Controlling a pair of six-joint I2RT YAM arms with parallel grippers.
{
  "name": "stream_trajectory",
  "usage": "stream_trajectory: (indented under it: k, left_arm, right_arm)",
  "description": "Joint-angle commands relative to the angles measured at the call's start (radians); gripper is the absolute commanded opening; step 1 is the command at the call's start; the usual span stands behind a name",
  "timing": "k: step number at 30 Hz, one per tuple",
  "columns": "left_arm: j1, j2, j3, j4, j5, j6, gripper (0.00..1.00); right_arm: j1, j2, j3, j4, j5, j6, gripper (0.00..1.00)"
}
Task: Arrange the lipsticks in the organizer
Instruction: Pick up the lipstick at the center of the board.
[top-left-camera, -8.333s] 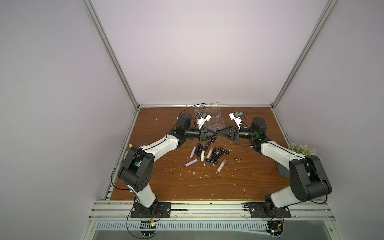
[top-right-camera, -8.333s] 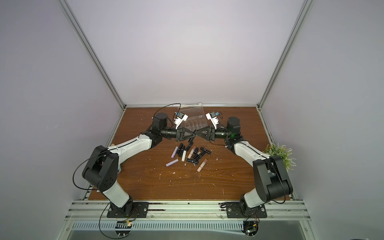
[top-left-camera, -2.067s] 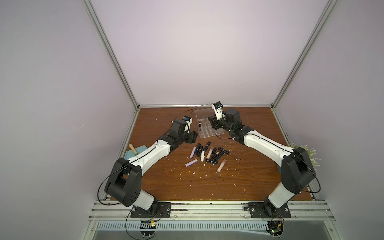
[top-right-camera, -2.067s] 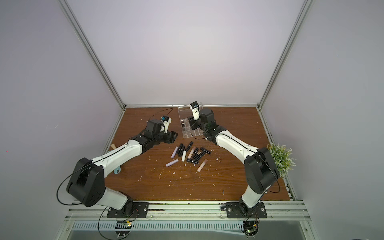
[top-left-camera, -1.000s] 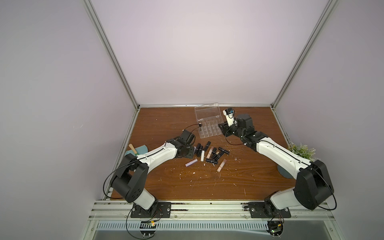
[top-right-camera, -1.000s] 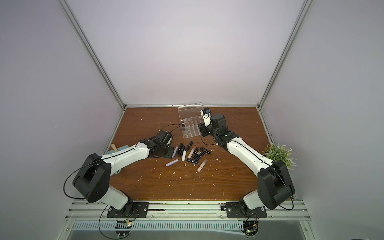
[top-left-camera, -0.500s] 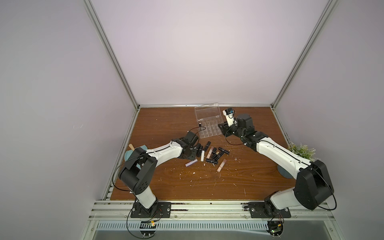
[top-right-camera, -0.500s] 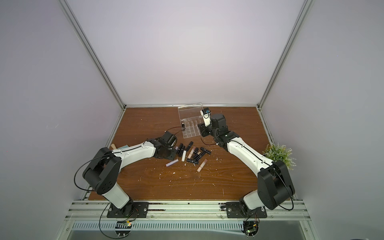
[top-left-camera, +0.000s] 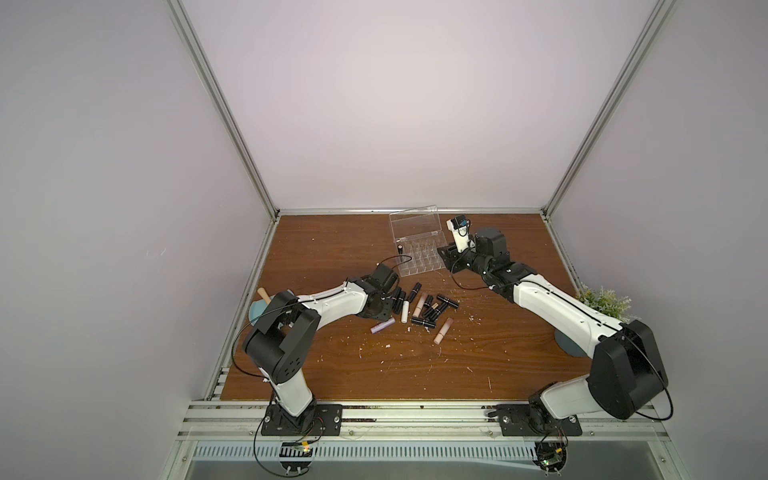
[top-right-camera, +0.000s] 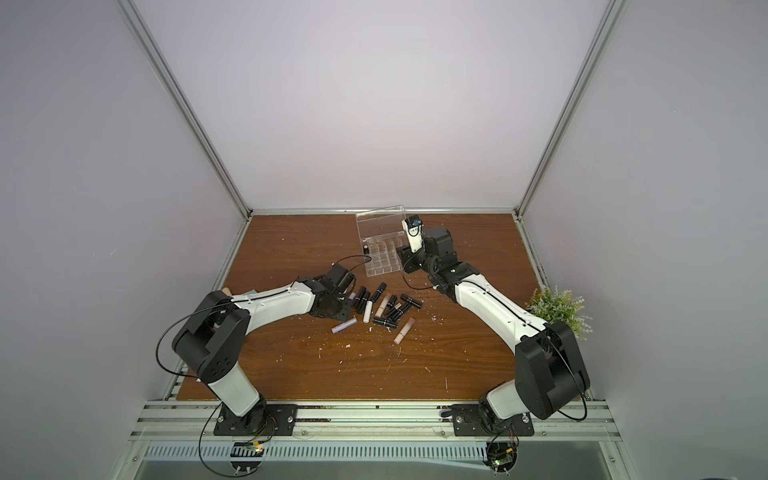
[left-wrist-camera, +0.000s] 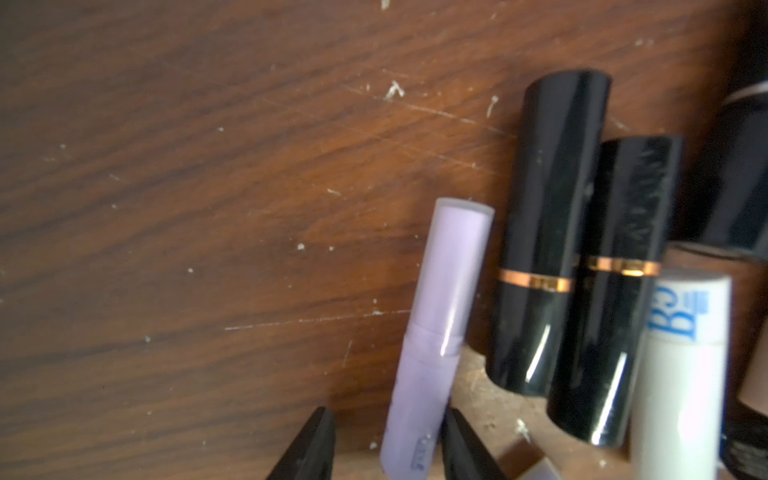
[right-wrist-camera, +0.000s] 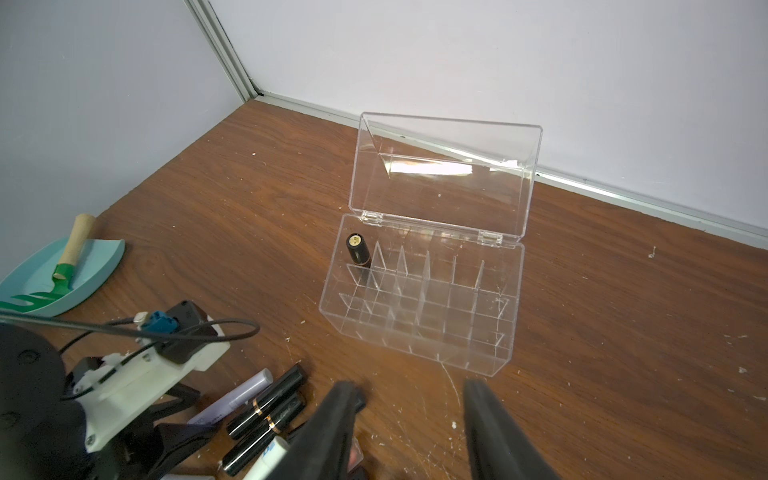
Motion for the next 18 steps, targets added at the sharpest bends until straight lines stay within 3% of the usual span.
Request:
stream_trajectory:
  k: [1, 18]
  left_arm:
    - [-0.010, 0.021, 0.041, -0.024, -0.032, 0.019, 0.46]
    - [-0.010, 0.077, 0.074, -0.024, -0.077, 0.052, 0.42]
  right_arm:
    - [-0.003, -0.039, 0.019, 0.002, -0.003, 0.010, 0.48]
    - [-0.005, -0.034, 0.019, 0.002, -0.005, 0.009, 0.48]
